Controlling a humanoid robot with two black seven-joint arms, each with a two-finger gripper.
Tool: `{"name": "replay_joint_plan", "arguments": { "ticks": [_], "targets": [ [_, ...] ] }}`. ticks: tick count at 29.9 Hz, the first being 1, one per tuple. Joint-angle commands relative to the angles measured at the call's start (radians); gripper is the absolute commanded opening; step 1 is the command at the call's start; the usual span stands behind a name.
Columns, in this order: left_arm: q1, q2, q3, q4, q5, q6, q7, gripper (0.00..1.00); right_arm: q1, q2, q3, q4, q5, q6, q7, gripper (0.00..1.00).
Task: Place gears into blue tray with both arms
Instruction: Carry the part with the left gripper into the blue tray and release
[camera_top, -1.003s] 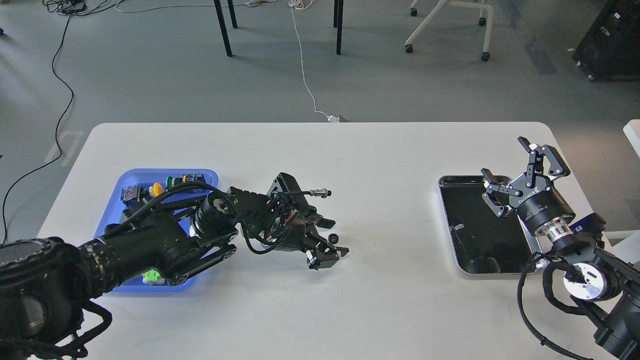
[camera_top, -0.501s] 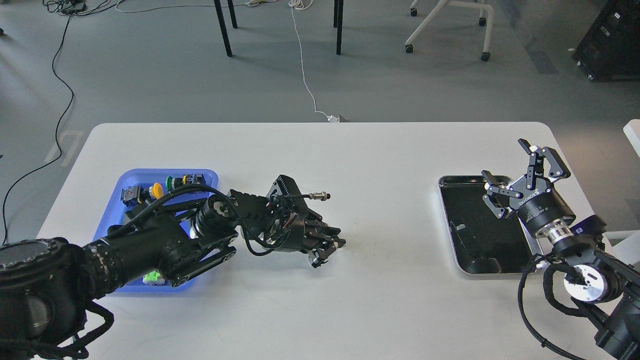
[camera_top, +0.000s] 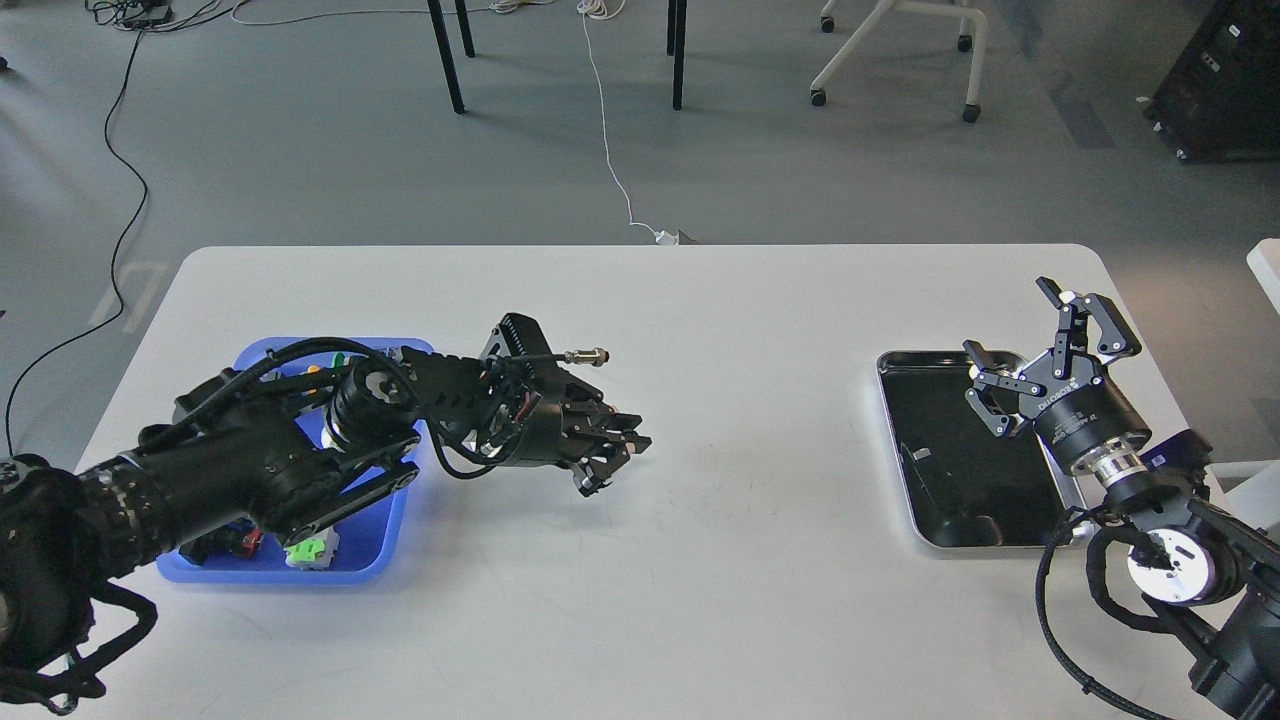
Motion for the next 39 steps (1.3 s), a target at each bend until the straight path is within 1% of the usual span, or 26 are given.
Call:
{"name": "replay_joint_plan", "arguments": {
  "ticks": [1, 3, 7, 10, 16, 20, 24, 30, 32, 33, 38, 39],
  "targets": [
    [-0.005, 0.157, -0.001, -0.084, 0.000, -0.004, 0.000, 0.16, 0.002, 0.000, -0.002, 0.000, 0.000, 0.000, 0.000, 0.98],
    [-0.004, 0.227, 0.002, -0.112, 0.000, -0.007, 0.000, 0.16, 0.003, 0.000, -0.003, 0.000, 0.000, 0.000, 0.000, 0.98],
    [0.008, 0.330, 0.006, -0.112, 0.000, -0.007, 0.000, 0.17, 0.005, 0.009, -0.005, 0.000, -0.002, 0.000, 0.000, 0.98],
    [0.018, 0.373, 0.006, -0.109, 0.000, -0.007, 0.000, 0.17, 0.006, 0.012, -0.005, -0.002, -0.002, 0.000, 0.000, 0.98],
    [0.076, 0.450, 0.001, -0.108, 0.000, -0.004, 0.000, 0.18, 0.009, 0.014, -0.005, -0.002, -0.002, 0.000, 0.000, 0.98],
    [0.123, 0.458, -0.025, -0.095, 0.000, -0.004, 0.000, 0.20, 0.012, 0.014, -0.005, -0.002, -0.002, 0.000, 0.000, 0.98],
    [0.186, 0.455, -0.065, -0.043, 0.000, -0.004, 0.000, 0.20, 0.012, 0.014, -0.005, -0.002, -0.002, 0.000, 0.000, 0.98],
    [0.208, 0.456, -0.074, -0.016, 0.000, -0.002, 0.000, 0.24, 0.012, 0.009, -0.005, -0.002, -0.002, 0.000, 0.000, 0.98],
    [0.208, 0.456, -0.077, -0.016, 0.000, -0.002, 0.000, 0.31, 0.012, 0.009, -0.007, -0.002, -0.002, 0.000, 0.000, 0.98],
    [0.208, 0.455, -0.079, -0.014, 0.000, -0.002, 0.000, 0.38, 0.012, 0.009, -0.007, -0.002, -0.002, 0.000, 0.000, 0.98],
    [0.208, 0.453, -0.091, -0.014, 0.000, 0.001, 0.000, 0.87, 0.011, 0.009, -0.008, -0.002, -0.002, 0.000, 0.000, 0.98],
    [0.208, 0.455, -0.106, -0.016, 0.000, 0.001, 0.000, 0.94, 0.011, 0.008, -0.008, -0.002, -0.002, 0.000, 0.000, 0.98]
  ]
}}
